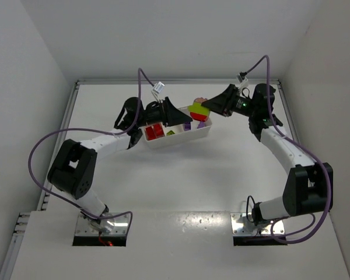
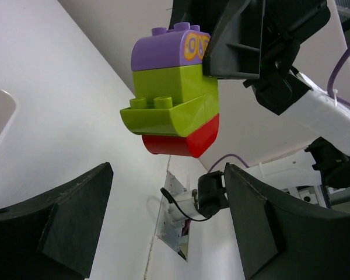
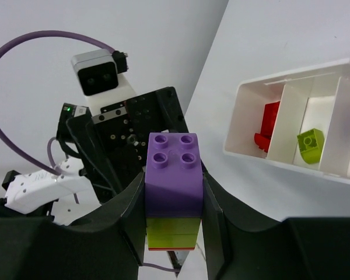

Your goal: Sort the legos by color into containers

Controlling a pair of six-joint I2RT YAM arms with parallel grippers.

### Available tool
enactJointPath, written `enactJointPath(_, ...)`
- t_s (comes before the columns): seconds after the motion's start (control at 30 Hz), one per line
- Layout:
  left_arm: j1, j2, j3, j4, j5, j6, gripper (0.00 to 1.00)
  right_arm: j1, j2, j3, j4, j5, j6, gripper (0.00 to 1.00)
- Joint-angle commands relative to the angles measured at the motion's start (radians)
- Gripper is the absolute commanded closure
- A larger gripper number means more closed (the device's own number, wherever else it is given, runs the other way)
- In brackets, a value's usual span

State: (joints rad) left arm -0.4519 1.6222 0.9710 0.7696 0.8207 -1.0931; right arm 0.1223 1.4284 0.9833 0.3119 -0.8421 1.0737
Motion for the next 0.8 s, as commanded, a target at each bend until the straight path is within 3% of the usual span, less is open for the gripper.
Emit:
enactJointPath(0.0,-0.016,0.014,0.054,0.111,0.029,-0.023,0.17,0.014,-0.01,0.025,0.091,-0.029,0.031,1.0)
enactJointPath(0.3,-0.036,0.073,0.1,0.264,0.093,-0.093,0.29,0.033,-0.01,-0.009,0.167,-0.06,0.049,1.0)
enactJointPath(0.5,-0.067,0.094,0.12,0.273,0.115,-0.102,0.44,0.033,-0.01,-0.018,0.197,-0.06,0.069,1.0)
enactJointPath(0.77,-0.076,0.114,0.14,0.283,0.14,-0.111,0.5,0.033,0.009,-0.018,0.216,-0.06,0.078,1.0)
